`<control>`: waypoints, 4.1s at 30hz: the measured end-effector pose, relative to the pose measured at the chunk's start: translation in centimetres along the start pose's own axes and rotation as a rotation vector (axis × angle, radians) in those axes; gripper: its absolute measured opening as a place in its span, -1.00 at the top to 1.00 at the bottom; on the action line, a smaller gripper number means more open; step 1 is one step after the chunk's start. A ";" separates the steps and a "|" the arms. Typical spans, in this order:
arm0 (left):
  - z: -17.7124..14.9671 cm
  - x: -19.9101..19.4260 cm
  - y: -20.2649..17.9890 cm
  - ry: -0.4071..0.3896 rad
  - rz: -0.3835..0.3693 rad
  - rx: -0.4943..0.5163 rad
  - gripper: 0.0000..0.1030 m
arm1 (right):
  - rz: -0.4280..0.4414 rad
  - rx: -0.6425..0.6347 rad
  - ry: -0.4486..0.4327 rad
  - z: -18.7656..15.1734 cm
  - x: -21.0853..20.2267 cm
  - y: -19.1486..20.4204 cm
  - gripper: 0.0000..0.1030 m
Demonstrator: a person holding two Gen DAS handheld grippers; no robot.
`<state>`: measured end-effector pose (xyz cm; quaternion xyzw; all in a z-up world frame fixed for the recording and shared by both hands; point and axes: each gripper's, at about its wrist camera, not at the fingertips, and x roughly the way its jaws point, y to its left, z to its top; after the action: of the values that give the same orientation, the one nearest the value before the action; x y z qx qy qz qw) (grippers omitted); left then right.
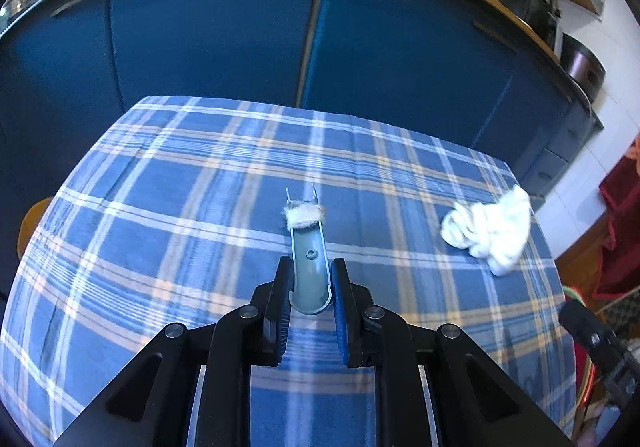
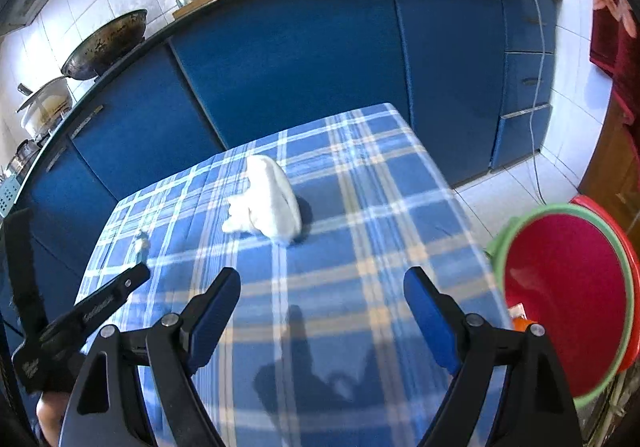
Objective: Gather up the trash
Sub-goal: 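Grasp the blue plastic item with left tool while right tool grasps the white tissue, then carry the blue item and white tissue over the red basin, then open both tools to drop the blue item and tissue into the basin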
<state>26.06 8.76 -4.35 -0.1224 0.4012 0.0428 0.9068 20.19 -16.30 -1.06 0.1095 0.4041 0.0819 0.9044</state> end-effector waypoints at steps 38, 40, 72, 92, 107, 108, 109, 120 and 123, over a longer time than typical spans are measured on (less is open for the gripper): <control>-0.9 -2.6 -1.6 -0.024 -0.078 0.037 0.64 | 0.051 -0.107 0.011 -0.6 0.8 2.7 0.78; -1.0 -3.3 -2.0 -0.026 -0.092 0.041 0.64 | 0.065 -0.097 0.001 -0.8 -0.2 2.3 0.78; -5.8 -10.7 -14.7 -0.018 -0.325 0.248 0.64 | 0.000 0.099 -0.170 -5.5 -14.0 -9.6 0.78; -9.1 -6.8 -26.6 0.110 -0.423 0.434 0.64 | -0.129 0.246 -0.142 -7.2 -13.8 -19.2 0.78; -11.1 -2.4 -31.8 0.214 -0.429 0.525 0.64 | -0.209 0.317 -0.086 -7.6 -11.5 -23.3 0.78; -11.2 -2.1 -32.0 0.218 -0.427 0.527 0.64 | -0.210 0.321 -0.081 -7.6 -11.2 -23.5 0.78; -11.3 -1.9 -32.2 0.223 -0.424 0.530 0.64 | -0.211 0.324 -0.078 -7.6 -11.1 -23.7 0.78; -11.5 -0.7 -33.1 0.256 -0.414 0.526 0.25 | -0.200 0.351 -0.064 -7.8 -10.3 -24.6 0.51; -11.4 -0.9 -33.1 0.247 -0.411 0.526 0.25 | -0.193 0.358 -0.072 -7.8 -10.5 -24.5 0.32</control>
<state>23.10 -26.09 -4.86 0.0330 0.4719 -0.2606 0.8416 8.88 -41.38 -5.09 0.2320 0.3881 -0.0824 0.8881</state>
